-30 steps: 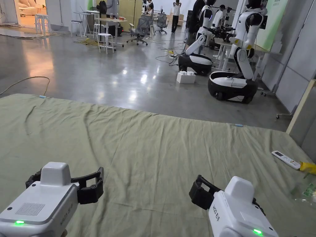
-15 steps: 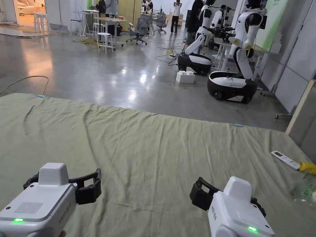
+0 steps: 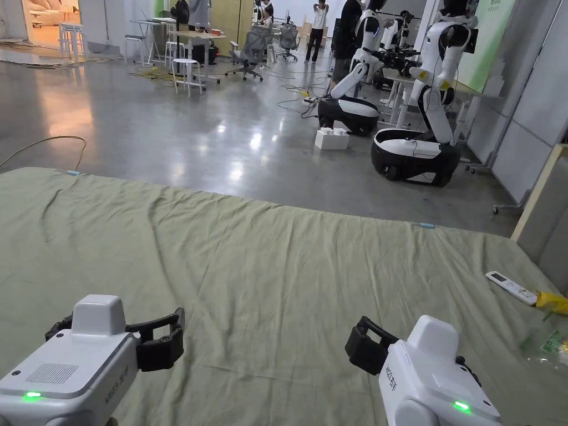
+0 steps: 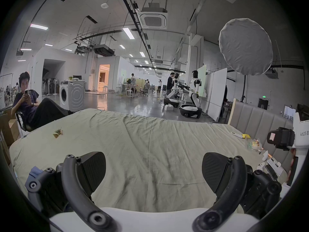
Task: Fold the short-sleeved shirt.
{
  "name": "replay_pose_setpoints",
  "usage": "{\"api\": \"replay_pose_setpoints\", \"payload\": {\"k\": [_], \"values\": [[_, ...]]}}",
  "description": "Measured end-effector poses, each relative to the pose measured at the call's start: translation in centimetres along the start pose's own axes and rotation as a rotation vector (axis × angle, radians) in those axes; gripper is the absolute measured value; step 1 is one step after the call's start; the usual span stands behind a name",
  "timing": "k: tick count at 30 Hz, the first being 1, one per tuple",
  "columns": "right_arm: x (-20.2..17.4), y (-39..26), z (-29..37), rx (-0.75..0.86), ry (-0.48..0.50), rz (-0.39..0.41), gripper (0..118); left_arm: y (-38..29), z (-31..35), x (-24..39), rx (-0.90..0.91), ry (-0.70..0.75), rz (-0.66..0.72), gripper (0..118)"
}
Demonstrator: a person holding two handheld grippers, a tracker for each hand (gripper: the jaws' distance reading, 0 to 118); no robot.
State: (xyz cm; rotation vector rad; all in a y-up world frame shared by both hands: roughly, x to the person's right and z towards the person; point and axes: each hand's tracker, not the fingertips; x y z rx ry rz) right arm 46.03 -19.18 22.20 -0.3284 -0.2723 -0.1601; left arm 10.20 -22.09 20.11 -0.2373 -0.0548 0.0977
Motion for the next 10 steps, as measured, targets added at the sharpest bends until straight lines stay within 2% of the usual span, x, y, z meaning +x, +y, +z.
{"api": "replay_pose_setpoints", "payload": {"k": [3,5,8,10], "values": [[0.3,-0.4,0.0,0.015,0.023,-0.002,116,0.0,-0.1,0.0,-0.004,-0.003,-0.003,115],[0.5,-0.7,0.1,0.064,0.078,0.008,116,0.0,-0.1,-0.1,-0.002,-0.004,-0.01,115],[0.6,-1.0,0.9,0.157,0.127,0.072,116,0.0,-0.1,-0.1,0.003,-0.004,-0.016,115],[0.3,-1.1,1.1,0.191,0.121,0.121,116,0.0,-0.1,-0.1,0.009,-0.006,-0.019,115]]}}
